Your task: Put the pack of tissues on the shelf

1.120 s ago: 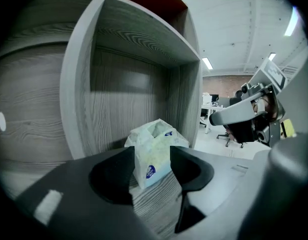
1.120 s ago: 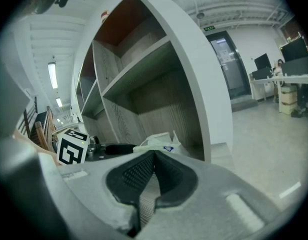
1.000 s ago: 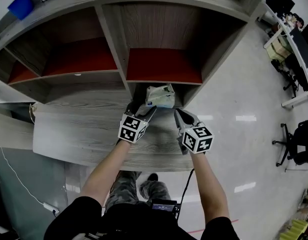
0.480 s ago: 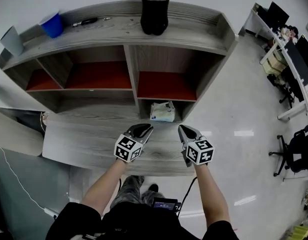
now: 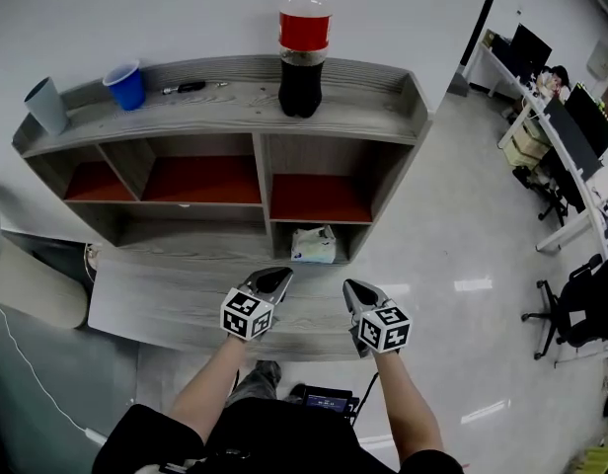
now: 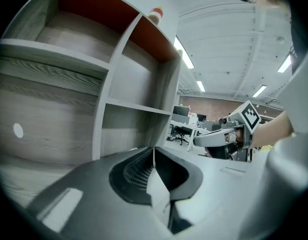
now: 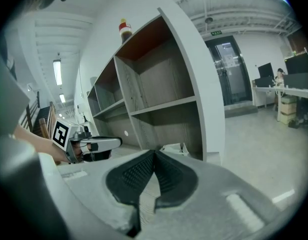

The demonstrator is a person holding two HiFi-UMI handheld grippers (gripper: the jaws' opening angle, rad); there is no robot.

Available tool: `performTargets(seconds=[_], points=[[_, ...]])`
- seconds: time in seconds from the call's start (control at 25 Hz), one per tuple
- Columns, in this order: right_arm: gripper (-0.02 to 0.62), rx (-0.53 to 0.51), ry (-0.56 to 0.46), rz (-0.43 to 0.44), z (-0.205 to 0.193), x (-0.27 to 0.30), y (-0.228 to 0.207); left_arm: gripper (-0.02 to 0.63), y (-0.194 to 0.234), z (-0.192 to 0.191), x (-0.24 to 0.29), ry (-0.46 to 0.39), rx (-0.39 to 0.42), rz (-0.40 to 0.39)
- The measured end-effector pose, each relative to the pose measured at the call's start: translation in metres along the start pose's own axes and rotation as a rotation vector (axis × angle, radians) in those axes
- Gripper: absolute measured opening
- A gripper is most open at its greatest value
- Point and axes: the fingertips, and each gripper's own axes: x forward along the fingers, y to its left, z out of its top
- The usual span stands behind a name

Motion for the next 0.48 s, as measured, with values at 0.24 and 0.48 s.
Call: performTargets(seconds=[0.24,0.48], points=[[-0.002,0.037,-0.041,-0.023,0.006,-0.011,0.003,0.003,-0.009,0.006,-0.006,-0.018,-0.002,-0.005],[-0.002,0.082,-0.063,-0.035,0.003,-0.014,0.004,0.003,-0.022,0.005,-0.011,-0.028,0.035,-0.033]])
